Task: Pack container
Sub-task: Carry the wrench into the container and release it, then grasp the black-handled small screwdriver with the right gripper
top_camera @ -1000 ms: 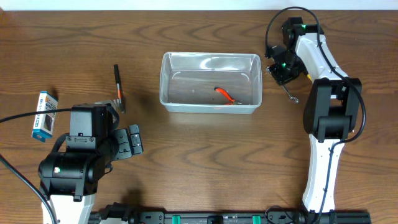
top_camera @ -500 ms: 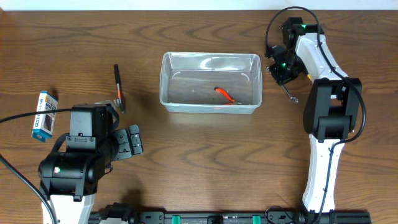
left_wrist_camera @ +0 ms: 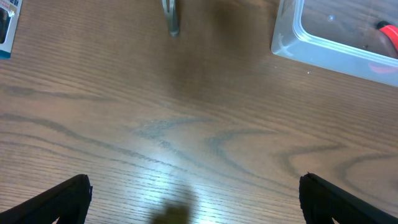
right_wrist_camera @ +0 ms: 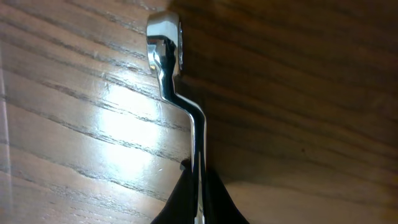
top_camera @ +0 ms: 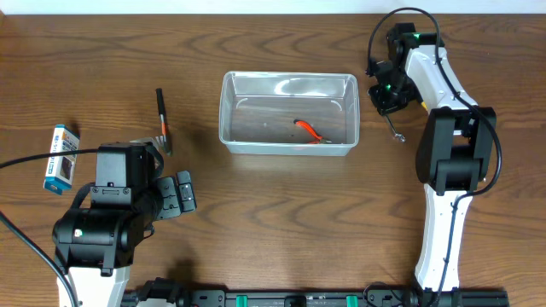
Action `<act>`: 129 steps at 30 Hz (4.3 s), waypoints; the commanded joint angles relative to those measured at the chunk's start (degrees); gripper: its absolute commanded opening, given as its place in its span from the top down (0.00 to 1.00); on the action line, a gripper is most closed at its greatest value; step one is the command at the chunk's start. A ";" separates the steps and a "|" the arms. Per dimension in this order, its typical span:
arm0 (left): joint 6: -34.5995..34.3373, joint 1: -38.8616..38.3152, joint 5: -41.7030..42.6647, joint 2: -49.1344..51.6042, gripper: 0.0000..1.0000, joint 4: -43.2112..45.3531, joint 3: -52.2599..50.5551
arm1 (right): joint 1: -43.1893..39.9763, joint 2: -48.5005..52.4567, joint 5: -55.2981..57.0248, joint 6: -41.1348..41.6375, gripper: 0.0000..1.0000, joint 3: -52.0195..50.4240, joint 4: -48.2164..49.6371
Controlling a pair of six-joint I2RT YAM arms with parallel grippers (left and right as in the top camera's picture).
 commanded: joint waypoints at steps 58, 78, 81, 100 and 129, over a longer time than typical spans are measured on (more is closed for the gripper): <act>-0.55 -0.28 -0.68 -0.09 0.02 -0.20 0.94 | 22.99 -13.03 -8.26 -26.73 0.57 9.14 3.82; -0.55 -0.28 -0.68 -0.09 0.02 -0.20 0.94 | -9.97 -15.80 0.61 -10.82 0.01 15.10 -3.34; -0.57 -0.28 -0.68 -0.09 0.02 -0.20 0.94 | -11.21 -11.26 0.66 -12.87 0.01 15.10 -3.39; -0.57 -0.28 -0.68 -0.09 0.02 -0.17 0.94 | -10.54 5.33 0.44 -18.45 0.05 15.10 -3.34; -0.57 -0.28 -0.68 -0.09 0.02 -0.17 0.94 | -10.36 10.25 -4.98 -18.45 0.22 14.40 -3.52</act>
